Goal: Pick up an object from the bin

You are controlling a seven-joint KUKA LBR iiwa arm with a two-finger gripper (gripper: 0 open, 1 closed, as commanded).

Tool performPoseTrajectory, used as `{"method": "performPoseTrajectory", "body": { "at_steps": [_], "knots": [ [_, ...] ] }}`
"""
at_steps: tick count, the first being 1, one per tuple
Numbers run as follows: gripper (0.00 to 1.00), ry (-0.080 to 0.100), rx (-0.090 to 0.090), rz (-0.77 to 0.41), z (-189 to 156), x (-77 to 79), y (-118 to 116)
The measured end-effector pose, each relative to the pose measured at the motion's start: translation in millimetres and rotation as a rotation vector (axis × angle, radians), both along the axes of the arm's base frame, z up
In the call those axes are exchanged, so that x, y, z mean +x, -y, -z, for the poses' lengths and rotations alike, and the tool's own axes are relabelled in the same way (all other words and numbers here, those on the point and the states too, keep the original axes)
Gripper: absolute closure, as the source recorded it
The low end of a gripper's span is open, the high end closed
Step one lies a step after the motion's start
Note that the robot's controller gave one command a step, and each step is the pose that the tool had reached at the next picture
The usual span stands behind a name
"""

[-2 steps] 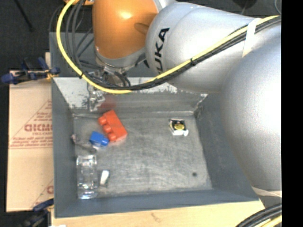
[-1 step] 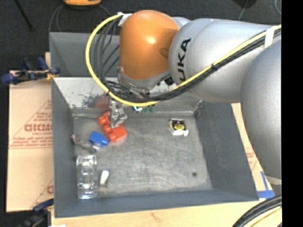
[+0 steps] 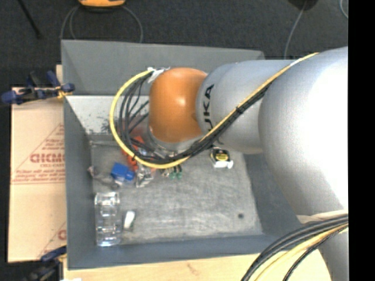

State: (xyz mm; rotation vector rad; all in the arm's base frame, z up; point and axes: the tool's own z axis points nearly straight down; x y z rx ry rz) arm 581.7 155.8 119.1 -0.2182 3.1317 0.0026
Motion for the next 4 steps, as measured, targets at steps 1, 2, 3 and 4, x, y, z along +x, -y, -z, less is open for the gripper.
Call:
{"method": "performPoseTrajectory", "body": {
  "at_steps": [1, 2, 3, 4],
  "knots": [
    [0.0, 0.001, 0.001, 0.001, -0.4, 0.2, -0.4],
    [0.0, 0.004, 0.003, 0.124, 46.0, 41.0, -34.6],
    [1.0, 0.015, 0.006, 0.125, 41.6, 43.9, -34.3],
    [1.0, 0.01, 0.004, 0.121, -100.9, 51.4, -30.4]
  ]
}}
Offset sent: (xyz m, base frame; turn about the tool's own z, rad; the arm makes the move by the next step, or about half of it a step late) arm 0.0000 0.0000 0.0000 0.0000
